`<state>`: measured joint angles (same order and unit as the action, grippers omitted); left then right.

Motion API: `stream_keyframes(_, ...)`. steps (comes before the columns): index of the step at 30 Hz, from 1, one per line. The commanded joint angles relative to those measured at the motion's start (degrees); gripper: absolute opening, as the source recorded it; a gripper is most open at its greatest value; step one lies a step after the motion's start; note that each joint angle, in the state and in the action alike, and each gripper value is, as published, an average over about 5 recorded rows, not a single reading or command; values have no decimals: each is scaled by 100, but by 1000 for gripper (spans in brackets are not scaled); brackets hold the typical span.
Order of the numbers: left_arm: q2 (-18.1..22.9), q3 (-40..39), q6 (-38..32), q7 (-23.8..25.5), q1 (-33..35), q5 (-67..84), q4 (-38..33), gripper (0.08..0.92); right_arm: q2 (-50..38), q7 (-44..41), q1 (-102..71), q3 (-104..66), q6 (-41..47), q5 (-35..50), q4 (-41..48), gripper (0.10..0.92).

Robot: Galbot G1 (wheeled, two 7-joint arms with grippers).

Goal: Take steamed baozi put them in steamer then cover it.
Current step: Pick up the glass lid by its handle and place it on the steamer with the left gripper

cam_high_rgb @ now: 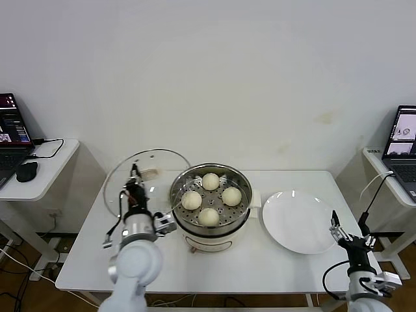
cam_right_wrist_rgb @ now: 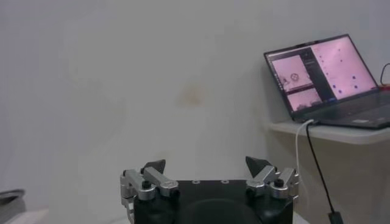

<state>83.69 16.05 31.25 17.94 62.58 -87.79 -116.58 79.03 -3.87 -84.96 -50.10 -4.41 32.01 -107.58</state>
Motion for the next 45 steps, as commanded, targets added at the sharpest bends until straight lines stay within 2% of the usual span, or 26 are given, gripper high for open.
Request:
stream_keyframes(1, 763, -1078, 124, 209, -644, -664, 761, 134, 148, -12, -2, -76, -23, -68, 32, 823)
stream_keyframes(6, 816, -1425, 190, 248, -962, -572, 1191, 134, 213, -13, 20, -113, -40, -105, 87, 823)
stream_keyframes(16, 842, -1966, 240, 304, -947, -570, 1408, 134, 332, -11, 86, -160, -17, -144, 106, 823)
stream_keyframes(25, 835, -1964, 257, 310, -1109, -487, 1567, 134, 426, -11, 109, -201, -27, -155, 125, 823)
stream_keyframes(45, 805, -1757, 195, 105, -937, -604, 1766, 134, 340, -16, 105, -338, -42, -127, 175, 823)
